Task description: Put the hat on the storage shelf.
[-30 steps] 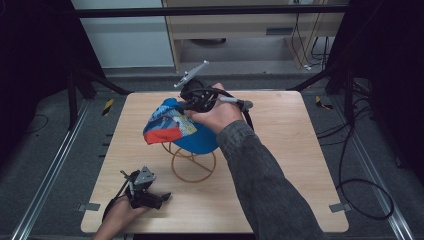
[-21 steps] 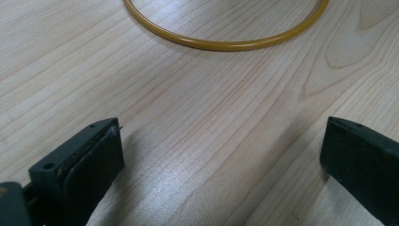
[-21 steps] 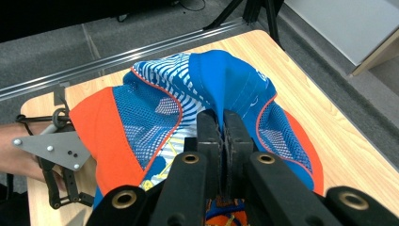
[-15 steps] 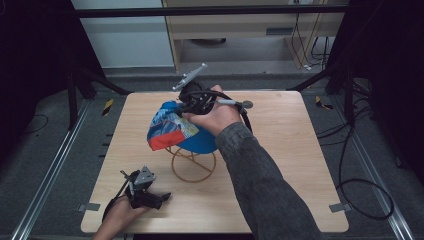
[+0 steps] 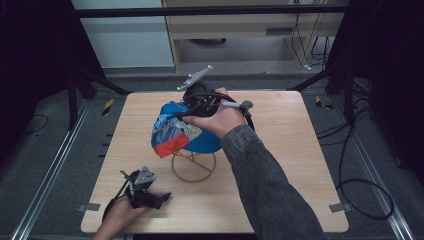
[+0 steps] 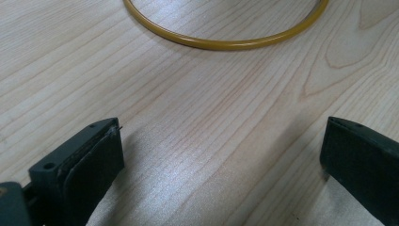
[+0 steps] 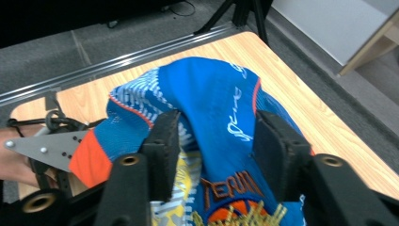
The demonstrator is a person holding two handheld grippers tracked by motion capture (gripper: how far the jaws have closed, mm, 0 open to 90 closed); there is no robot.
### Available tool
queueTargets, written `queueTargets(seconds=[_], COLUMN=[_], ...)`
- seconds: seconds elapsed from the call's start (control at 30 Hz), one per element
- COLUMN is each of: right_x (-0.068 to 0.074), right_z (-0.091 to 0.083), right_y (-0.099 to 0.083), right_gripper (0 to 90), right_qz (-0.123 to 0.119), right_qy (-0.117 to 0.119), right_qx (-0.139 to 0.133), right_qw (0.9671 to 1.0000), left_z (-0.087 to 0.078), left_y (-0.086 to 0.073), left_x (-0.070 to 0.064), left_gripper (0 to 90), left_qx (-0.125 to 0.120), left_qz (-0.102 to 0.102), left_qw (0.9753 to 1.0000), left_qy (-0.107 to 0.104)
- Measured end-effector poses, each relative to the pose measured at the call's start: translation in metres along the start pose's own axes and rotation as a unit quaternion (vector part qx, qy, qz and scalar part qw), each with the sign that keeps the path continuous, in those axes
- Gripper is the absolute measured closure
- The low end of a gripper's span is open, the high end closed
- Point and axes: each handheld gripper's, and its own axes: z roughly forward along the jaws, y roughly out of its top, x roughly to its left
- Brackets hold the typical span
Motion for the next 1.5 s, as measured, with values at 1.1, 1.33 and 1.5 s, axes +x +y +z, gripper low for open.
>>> queueTargets(seconds=[1.1,1.33,1.5], right_x=[0.002,0.002,0.001], right_z=[-0.022,-0.031,-0.036], right_y=[-0.016,-0.02,-0.026], right_gripper=[23.8,19.7,17.7], right_qz=[0.024,0.031,0.036], right_qy=[-0.015,-0.021,-0.024], right_qx=[-0.021,-0.024,-0.028], right_qw=[0.9994,0.999,0.9987], left_z=[0.0,0.0,0.0], left_y=[0.0,0.0,0.0], left_x=[0.0,0.0,0.0], left_gripper=[0.0,0.0,0.0], left_qx=[0.0,0.0,0.0], left_qz=[-0.001,-0.001,-0.001], left_qw=[1.0,1.0,1.0], left_qy=[0.0,0.0,0.0])
